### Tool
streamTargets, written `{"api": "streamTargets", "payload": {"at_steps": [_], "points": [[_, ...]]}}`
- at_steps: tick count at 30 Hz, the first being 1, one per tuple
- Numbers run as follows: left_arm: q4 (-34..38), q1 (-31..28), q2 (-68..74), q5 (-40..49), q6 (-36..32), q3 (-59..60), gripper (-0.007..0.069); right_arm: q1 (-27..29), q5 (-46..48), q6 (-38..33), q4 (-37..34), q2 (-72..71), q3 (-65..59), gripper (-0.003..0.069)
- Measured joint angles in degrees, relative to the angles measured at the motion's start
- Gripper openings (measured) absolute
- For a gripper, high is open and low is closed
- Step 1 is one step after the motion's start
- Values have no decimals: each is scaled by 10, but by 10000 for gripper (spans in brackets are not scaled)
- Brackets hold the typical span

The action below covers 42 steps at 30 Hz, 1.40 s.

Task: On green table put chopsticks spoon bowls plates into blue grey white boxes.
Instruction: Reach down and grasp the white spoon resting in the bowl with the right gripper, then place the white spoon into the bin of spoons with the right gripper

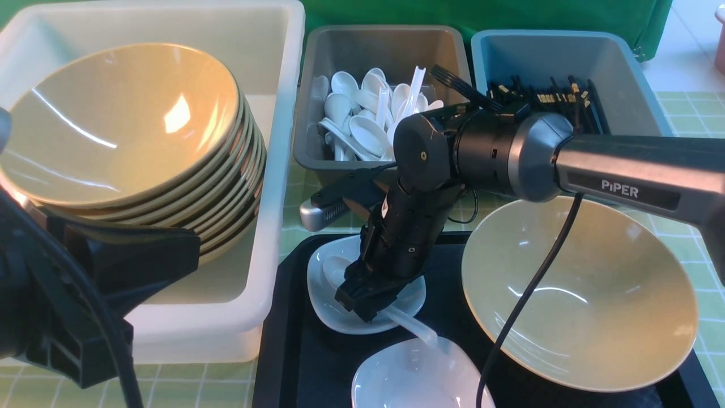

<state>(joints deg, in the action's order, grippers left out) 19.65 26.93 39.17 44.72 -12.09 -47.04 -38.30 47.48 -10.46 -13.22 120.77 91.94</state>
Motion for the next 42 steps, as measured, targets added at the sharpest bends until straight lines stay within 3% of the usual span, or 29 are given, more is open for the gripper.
{"api": "streamTargets", "payload": {"at_steps": [3,11,21,25,33,37,42], "points": [[0,0,0,0,0,0,-1,0,6,1,0,0,1,201],[0,0,0,0,0,0,-1,9,72,0,0,2,30,209],[0,0,0,0,0,0,-1,85,119,3,-2,-23,190,209],[0,0,0,0,0,0,-1,133,20,17,-8,-23,232,209],[0,0,0,2,0,1,-1,162,-140,49,-13,11,235,209],[0,0,0,3,0,8,-1,162,-199,56,-14,30,235,240],[1,0,0,2,0,14,-1,162,-227,60,-16,36,235,454]]}}
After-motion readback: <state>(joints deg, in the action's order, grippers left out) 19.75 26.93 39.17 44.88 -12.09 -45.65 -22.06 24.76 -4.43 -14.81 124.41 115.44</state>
